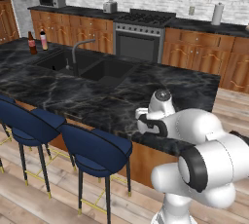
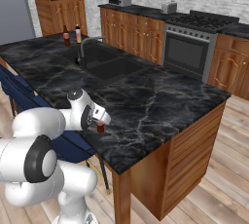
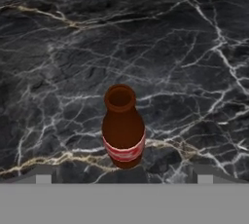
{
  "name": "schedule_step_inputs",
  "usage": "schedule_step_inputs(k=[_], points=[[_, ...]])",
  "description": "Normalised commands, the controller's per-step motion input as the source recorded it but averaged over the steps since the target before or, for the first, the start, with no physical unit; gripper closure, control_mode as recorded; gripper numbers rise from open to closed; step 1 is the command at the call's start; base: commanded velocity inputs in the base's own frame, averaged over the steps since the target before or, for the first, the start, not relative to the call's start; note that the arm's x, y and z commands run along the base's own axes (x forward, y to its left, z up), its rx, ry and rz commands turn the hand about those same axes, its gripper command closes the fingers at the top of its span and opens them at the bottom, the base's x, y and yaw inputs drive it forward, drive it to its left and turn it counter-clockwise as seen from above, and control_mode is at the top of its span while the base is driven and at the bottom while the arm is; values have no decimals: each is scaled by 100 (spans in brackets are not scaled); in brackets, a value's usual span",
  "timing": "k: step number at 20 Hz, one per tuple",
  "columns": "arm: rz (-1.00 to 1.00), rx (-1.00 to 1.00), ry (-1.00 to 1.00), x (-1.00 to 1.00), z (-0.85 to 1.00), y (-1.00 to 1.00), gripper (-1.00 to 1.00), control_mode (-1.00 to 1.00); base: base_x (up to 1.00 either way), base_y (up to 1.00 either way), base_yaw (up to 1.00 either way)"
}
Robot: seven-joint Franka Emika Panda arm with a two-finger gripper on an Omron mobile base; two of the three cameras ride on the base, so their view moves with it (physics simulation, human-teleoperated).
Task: Place the large bottle from the dining counter next to the other large bottle outside the sink, and place the small bottle from the dining counter next to the other small bottle inside the sink.
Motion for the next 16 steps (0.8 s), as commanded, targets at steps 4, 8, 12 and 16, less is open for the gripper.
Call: schedule_step_inputs(k=[4, 8, 12, 16], points=[[0, 0, 0, 4, -6, 0, -100, -100, 0, 0, 0], [0, 0, 0, 7, -3, 0, -100, -100, 0, 0, 0], [0, 0, 0, 8, 0, 0, -100, -100, 0, 0, 0], [0, 0, 0, 11, 0, -1, -100, -100, 0, 0, 0]])
